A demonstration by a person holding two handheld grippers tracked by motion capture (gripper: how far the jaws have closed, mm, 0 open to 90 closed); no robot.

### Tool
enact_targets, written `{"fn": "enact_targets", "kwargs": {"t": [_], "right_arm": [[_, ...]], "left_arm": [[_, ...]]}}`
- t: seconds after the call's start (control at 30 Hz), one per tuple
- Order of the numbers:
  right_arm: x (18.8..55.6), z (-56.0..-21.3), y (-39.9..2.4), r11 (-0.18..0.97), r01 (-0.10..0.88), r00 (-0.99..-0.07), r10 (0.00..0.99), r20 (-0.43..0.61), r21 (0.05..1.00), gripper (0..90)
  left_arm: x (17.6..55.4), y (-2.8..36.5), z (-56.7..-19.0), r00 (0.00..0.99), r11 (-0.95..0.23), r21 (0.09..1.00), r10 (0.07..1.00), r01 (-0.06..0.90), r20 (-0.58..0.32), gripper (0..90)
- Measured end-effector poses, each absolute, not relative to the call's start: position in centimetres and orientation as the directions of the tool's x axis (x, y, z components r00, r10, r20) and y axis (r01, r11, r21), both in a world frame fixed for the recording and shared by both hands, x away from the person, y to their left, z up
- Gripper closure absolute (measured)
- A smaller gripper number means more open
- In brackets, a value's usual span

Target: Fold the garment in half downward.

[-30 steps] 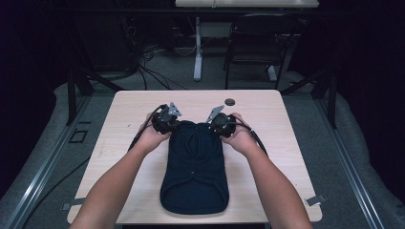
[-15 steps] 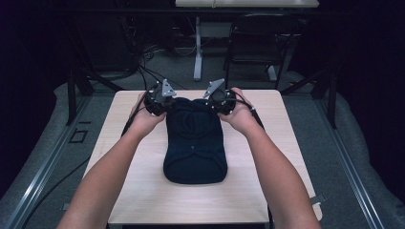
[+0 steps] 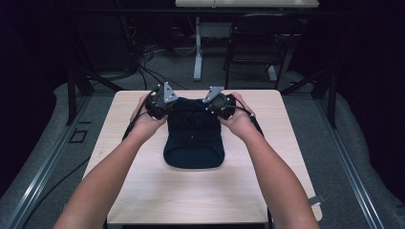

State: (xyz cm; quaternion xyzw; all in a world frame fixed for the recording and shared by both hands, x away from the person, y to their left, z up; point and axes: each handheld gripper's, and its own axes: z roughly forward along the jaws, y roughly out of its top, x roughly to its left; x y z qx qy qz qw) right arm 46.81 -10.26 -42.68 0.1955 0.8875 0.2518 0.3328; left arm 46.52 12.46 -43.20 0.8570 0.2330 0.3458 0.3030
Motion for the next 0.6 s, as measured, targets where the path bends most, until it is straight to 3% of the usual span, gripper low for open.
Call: {"fn": "enact_targets", "kwargs": {"t": [0.23,0.6], "right_arm": [[45.9,-44.7,-10.4,0.804,0.184,-0.729,0.497,-0.470,0.566,84.6],[45.0,-44.7,-10.6,0.809,0.171,-0.751,0.477,-0.457,0.563,85.6]], "left_arm": [[46.1,12.6,-45.3,0.686,-0.713,0.669,0.596,0.211,0.418,86.0],[46.0,12.9,-45.4,0.703,-0.714,0.664,0.589,0.222,0.398,86.0]]}}
